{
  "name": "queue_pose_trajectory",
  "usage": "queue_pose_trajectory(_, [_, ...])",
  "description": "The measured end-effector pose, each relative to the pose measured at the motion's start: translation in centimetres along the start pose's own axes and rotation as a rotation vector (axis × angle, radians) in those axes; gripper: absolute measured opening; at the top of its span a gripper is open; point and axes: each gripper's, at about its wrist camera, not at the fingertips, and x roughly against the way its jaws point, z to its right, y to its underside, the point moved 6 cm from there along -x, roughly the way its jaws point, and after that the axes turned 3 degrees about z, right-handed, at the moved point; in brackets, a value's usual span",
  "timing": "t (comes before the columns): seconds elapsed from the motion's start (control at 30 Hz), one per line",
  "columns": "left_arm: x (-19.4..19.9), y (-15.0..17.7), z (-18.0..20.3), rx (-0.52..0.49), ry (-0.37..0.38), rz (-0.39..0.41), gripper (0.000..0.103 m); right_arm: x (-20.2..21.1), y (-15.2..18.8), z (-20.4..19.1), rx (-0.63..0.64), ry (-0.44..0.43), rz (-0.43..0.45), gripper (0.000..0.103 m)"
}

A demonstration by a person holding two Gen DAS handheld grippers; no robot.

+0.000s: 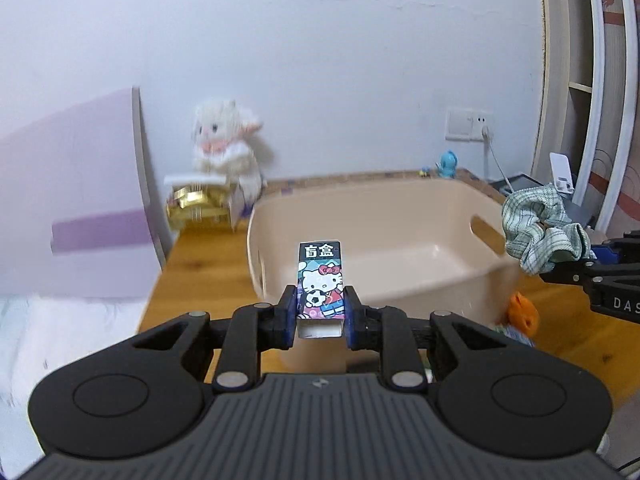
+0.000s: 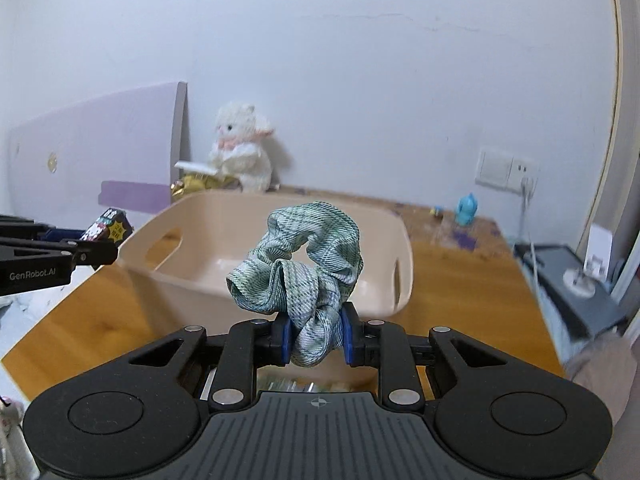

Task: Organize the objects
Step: 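Lift both held items and carry them over the beige basket, then open both tools to drop the box and scrunchie into the basket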

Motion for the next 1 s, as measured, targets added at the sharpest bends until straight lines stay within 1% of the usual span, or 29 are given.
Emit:
queue_pose_trajectory(0.17, [-3.1,-3.0,0.9,-0.017,-0.015,0.009,0.025,-3.0,-2.5,2.0,-0.006,0.011,0.001,0.022])
queue_pose_trajectory(0.27, [-5.8,-4.0,1.6,-0.029,-0.028,-0.014,0.025,-5.1,-3.6,2.8,0.016,0.022,-0.017,0.022])
queue_pose_trajectory(0.37, [-9.0,-3.9,2.0,-0.020,-0.037,-0.074,0.025,-7.6,-3.9,3.4,0.023,0.021,-0.064,0.022])
queue_pose_trajectory(0.47, [-11.7,-3.3,2.1,-0.010,-0.043,-0.144,0.025,-9.6,-3.5,3.3,0.034,0.017,-0.117,0.023])
queue_pose_trajectory(0.6, [-14.0,-1.6,2.4,-0.012,-0.051,-0.227,0.025,-11.3,-2.3,2.9,0.055,0.010,-0.182,0.025])
queue_pose_trajectory(0.63, [-14.3,-1.2,2.5,-0.011,-0.050,-0.243,0.025,-11.6,-2.0,2.8,0.057,0.008,-0.196,0.027])
queue_pose_trajectory(0.67, [-14.6,-0.9,2.6,-0.011,-0.047,-0.256,0.025,-11.8,-1.8,2.8,0.056,0.007,-0.206,0.035])
queue_pose_trajectory(0.73, [-15.0,-0.3,2.5,-0.013,-0.047,-0.274,0.025,-11.9,-1.5,2.7,0.050,0.004,-0.213,0.045])
queue_pose_trajectory(0.8, [-14.9,-0.1,2.3,-0.008,-0.052,-0.276,0.026,-11.7,-1.5,2.6,0.046,0.000,-0.205,0.046])
queue_pose_trajectory(0.83, [-14.7,-0.1,2.2,0.000,-0.050,-0.275,0.028,-11.4,-1.6,2.5,0.046,0.000,-0.196,0.052])
queue_pose_trajectory(0.87, [-14.4,-0.1,2.0,0.012,-0.045,-0.272,0.041,-11.0,-1.7,2.4,0.047,0.001,-0.185,0.061])
queue_pose_trajectory(0.9, [-14.0,-0.2,1.8,0.020,-0.046,-0.264,0.051,-10.5,-1.9,2.3,0.047,0.003,-0.172,0.066])
queue_pose_trajectory(0.93, [-13.4,-0.4,1.6,0.025,-0.053,-0.249,0.067,-10.1,-2.1,2.3,0.049,0.004,-0.159,0.074])
queue_pose_trajectory(0.97, [-12.7,-0.6,1.5,0.023,-0.065,-0.226,0.075,-9.6,-2.3,2.3,0.051,0.007,-0.147,0.079])
queue_pose_trajectory(1.0, [-12.1,-0.8,1.4,0.017,-0.072,-0.207,0.076,-9.0,-2.5,2.3,0.053,0.010,-0.137,0.081])
